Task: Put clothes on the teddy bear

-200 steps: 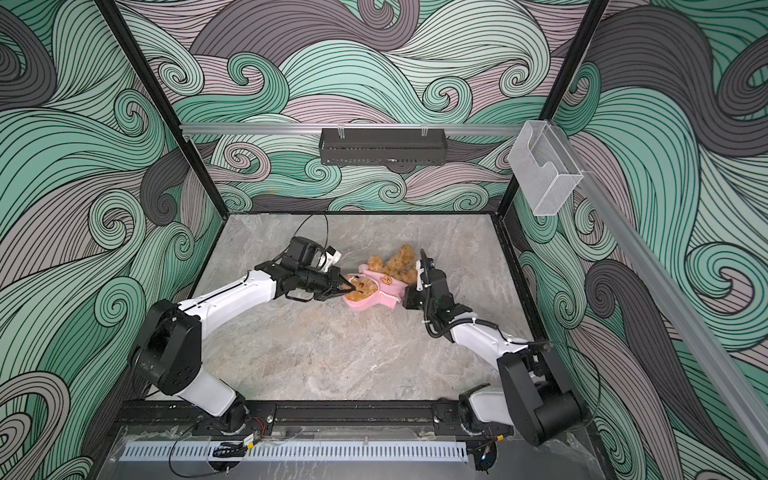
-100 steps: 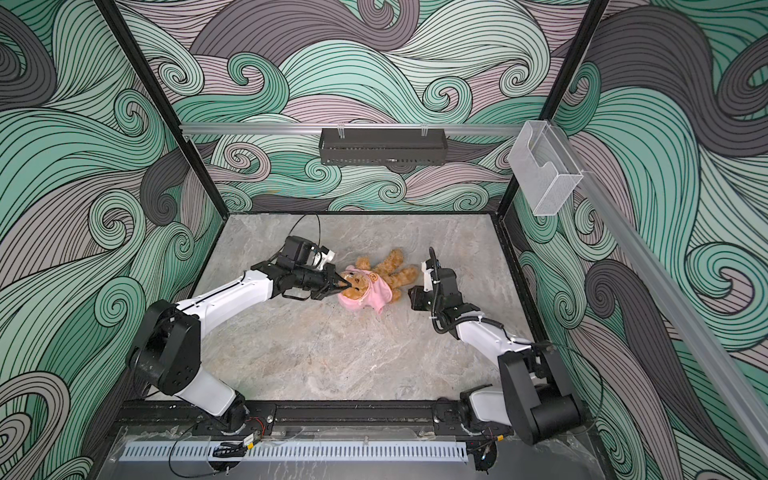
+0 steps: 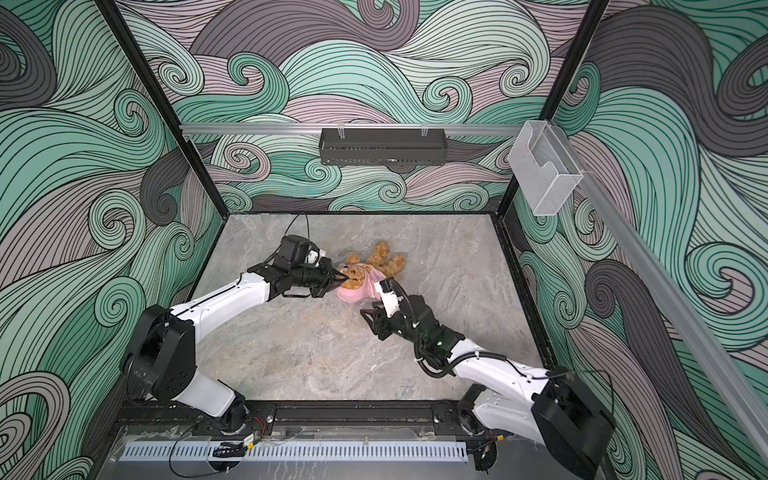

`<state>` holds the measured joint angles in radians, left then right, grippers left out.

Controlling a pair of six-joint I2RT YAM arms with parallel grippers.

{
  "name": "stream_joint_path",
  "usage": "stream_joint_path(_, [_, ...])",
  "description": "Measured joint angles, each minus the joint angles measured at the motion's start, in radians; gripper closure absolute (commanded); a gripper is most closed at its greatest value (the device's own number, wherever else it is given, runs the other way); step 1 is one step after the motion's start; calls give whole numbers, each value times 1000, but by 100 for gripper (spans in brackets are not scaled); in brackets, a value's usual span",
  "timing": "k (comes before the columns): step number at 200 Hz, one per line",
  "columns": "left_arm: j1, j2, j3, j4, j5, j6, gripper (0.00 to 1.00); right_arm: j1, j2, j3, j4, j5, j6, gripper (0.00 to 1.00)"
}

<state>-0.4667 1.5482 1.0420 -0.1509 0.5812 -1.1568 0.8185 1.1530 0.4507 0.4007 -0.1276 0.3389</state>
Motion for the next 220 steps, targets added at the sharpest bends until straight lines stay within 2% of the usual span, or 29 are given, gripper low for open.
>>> stream_joint_path(58, [-47, 0, 0, 72, -42, -101, 100, 31, 242, 20, 209, 119, 223, 49])
stream_joint_path(96, [-74, 0, 1, 98, -53, -132, 100, 31, 339, 43, 333, 180, 303, 49])
stream_joint_path(110, [-75, 1, 1, 108, -55, -138, 100, 31, 353, 43, 366, 211, 323, 57])
stream_joint_path(130, [-79, 2, 2, 124, -59, -146, 100, 31, 370, 43, 393, 263, 344, 82])
stream_joint_path(146, [-80, 2, 3, 136, -61, -156, 100, 31, 377, 42, 407, 299, 355, 92])
stream_joint_path(171, [-80, 3, 6, 143, -58, -170, 100, 30, 391, 34, 427, 350, 342, 98])
stream_joint_path(220, [-84, 37, 26, 111, -13, -187, 100, -13, 457, -47, 576, 367, 284, 96])
